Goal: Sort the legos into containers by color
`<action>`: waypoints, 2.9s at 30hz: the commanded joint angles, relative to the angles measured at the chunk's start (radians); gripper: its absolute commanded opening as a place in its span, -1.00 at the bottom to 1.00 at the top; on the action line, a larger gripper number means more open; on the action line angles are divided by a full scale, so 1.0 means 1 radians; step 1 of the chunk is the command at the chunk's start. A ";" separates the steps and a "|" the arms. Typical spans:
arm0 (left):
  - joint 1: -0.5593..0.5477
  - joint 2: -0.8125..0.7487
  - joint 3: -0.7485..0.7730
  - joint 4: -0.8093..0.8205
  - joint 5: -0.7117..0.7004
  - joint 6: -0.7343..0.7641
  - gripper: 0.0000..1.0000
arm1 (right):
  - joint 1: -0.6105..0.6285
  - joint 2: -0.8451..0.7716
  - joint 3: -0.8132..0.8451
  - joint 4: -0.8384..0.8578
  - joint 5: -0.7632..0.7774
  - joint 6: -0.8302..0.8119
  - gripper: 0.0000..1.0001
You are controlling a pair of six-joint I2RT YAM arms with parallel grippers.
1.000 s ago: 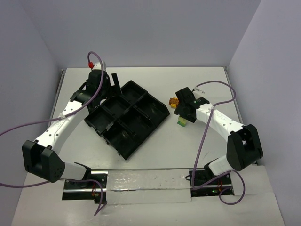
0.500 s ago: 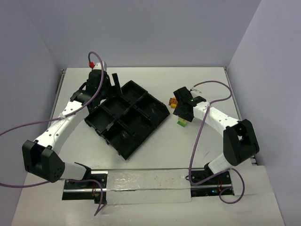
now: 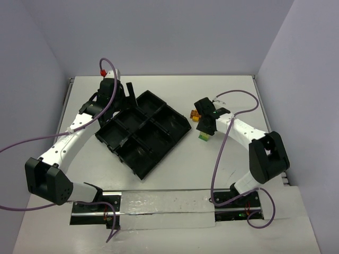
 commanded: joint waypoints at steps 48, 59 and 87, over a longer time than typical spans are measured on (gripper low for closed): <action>-0.337 -0.100 -0.114 0.377 0.602 0.371 0.60 | -0.084 -0.176 0.183 0.268 -1.290 -0.102 -1.00; -0.347 -0.112 -0.108 0.301 0.537 0.441 0.41 | -0.085 -0.137 0.157 0.347 -1.381 -0.057 -1.00; -0.348 -0.115 -0.130 0.313 0.601 0.428 -0.60 | -0.094 -0.141 0.122 0.388 -1.403 -0.046 -1.00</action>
